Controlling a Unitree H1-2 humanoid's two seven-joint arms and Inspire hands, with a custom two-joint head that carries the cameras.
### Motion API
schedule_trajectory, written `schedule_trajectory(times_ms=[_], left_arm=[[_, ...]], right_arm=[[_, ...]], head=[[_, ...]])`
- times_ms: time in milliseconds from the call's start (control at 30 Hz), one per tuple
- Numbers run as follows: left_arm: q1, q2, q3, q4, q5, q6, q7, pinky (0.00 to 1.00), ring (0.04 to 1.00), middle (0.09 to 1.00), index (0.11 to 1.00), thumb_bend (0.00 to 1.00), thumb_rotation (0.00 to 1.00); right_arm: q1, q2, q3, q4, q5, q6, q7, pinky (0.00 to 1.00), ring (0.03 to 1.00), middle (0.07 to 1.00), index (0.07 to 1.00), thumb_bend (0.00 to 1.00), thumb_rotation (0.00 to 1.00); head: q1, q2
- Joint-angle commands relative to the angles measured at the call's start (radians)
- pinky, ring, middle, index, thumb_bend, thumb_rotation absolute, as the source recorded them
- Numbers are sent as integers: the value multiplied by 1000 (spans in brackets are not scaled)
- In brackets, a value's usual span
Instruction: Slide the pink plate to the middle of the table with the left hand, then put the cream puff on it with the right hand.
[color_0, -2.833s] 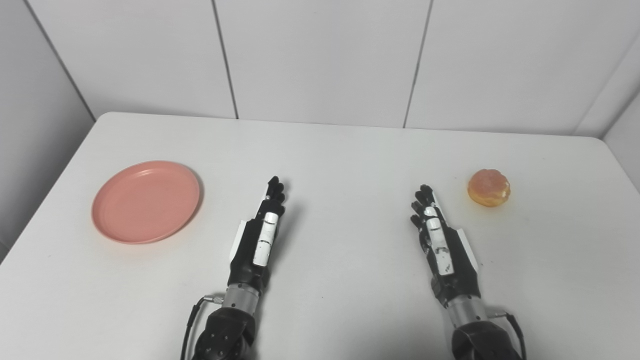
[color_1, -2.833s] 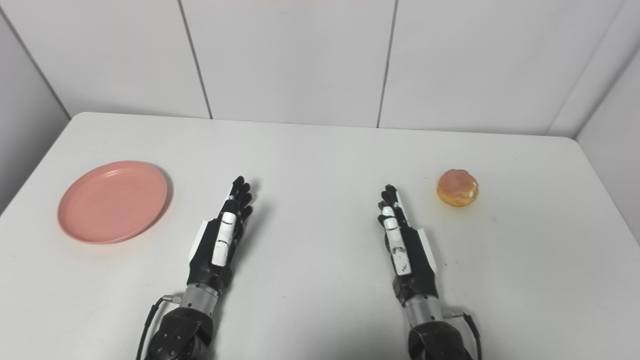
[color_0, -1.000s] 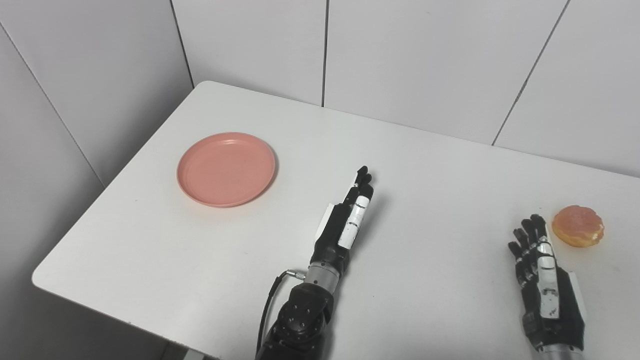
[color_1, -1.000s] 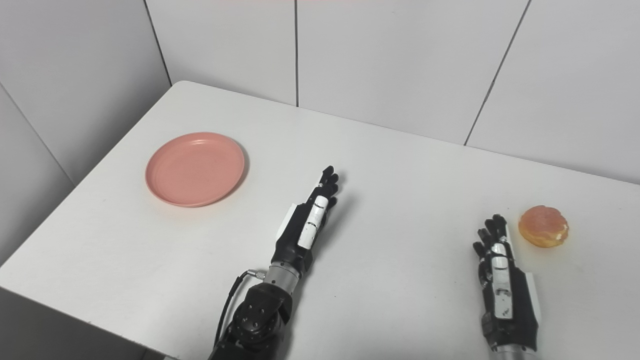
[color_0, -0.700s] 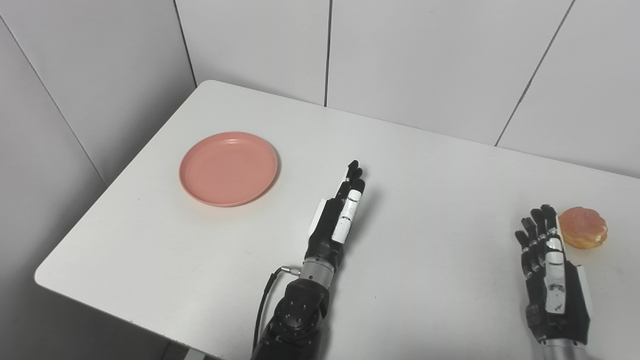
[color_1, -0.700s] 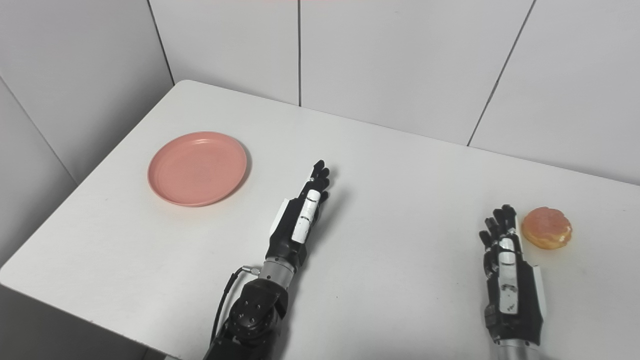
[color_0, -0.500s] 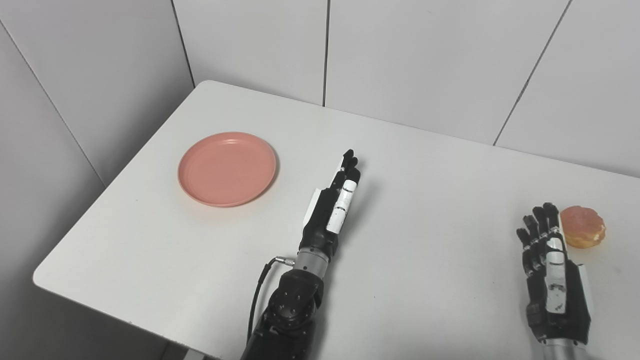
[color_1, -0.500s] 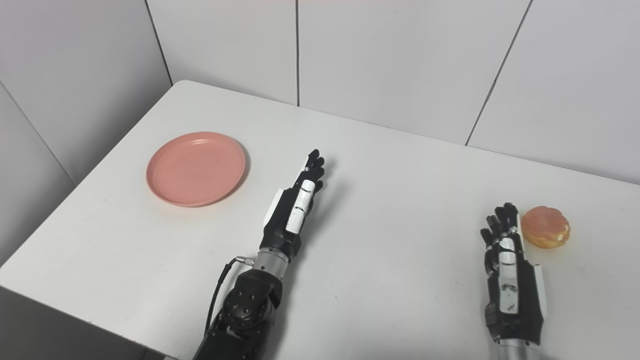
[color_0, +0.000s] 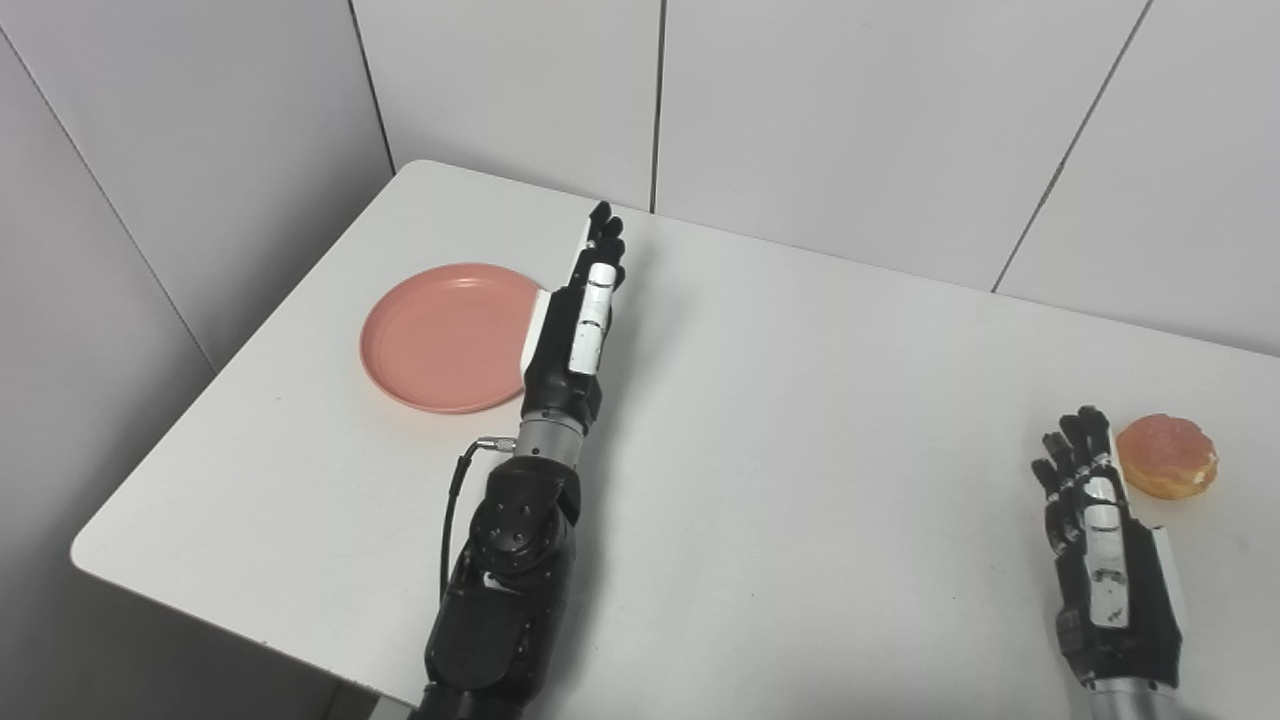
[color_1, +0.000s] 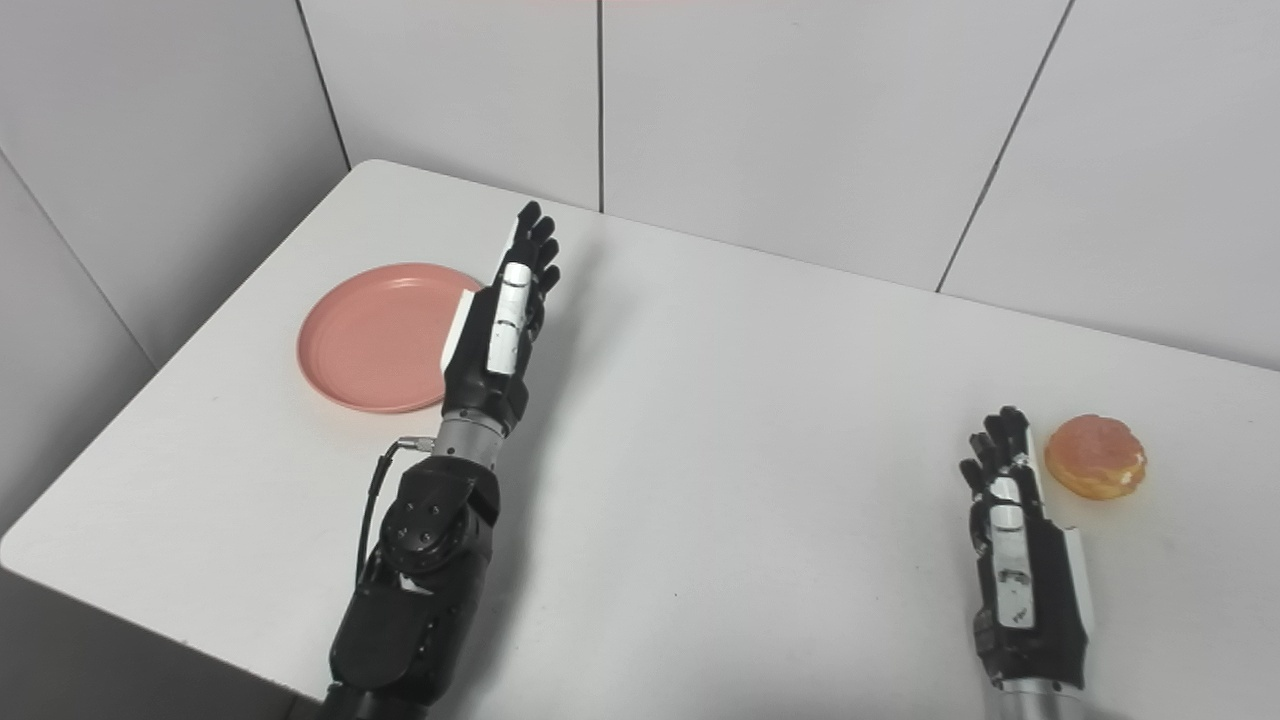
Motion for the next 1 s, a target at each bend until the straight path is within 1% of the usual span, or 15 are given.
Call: schedule_trajectory(times_ms=[0,67,133,233,300,400,433,533,667,733,867,900,933,967], left_arm=[[-48,16,18,-13,-7,-21,19,1000,1000,990,969,727,1000],[-57,45,38,1,-18,-33,13,1000,1000,997,979,721,1000],[-68,64,63,13,-30,-46,21,1000,1000,1000,974,713,1000],[-81,73,97,22,-36,-65,52,1000,1000,1000,948,687,1000],[-85,76,116,12,-36,-58,68,1000,1000,993,913,675,1000],[-90,88,136,11,-42,-89,76,1000,1000,995,901,666,1000],[-95,91,149,7,-46,-85,86,1000,1000,994,899,665,1000],[-104,108,176,3,-51,-74,104,1000,1000,998,894,719,1000],[-109,127,206,10,-58,-74,129,1000,1000,1000,906,722,1000],[-111,142,218,21,-41,-79,144,1000,1000,1000,906,727,1000],[-112,180,237,59,-17,-117,171,1000,1000,996,899,743,1000],[-114,186,244,69,-18,-126,179,997,979,968,876,761,1000],[-115,191,255,77,-26,-130,186,996,975,963,872,764,1000],[-115,195,262,82,-32,-132,190,981,948,928,862,776,1000]], right_arm=[[2,-5,0,1,12,6,12,1000,1000,1000,1000,542,905],[3,-6,3,-1,13,10,13,1000,1000,1000,1000,535,902],[4,-8,5,-6,16,19,13,1000,1000,1000,1000,529,897],[3,-6,6,-9,25,29,13,1000,1000,1000,1000,525,880],[3,-8,8,-9,22,29,13,1000,1000,1000,1000,523,878],[4,-13,9,-12,27,31,18,1000,1000,1000,1000,513,881],[3,-14,9,-11,29,34,20,1000,1000,1000,1000,511,881],[0,-15,11,-8,30,37,21,1000,1000,1000,1000,519,894],[-3,-16,11,3,35,30,25,1000,1000,1000,1000,529,884],[-2,-17,11,0,35,31,25,1000,1000,1000,1000,526,880],[0,-19,11,-9,43,40,30,1000,1000,1000,1000,509,877],[1,-19,10,-11,43,42,30,1000,1000,1000,1000,507,874],[0,-19,10,-12,45,43,31,1000,1000,1000,1000,506,873],[0,-19,10,-13,46,44,32,1000,1000,1000,1000,502,870]], head=[[0,0],[0,0],[0,0],[0,0],[0,0],[3,-1],[4,-1],[11,-4],[12,-2],[12,-2],[14,-2],[14,-2],[16,-4],[16,-4]])
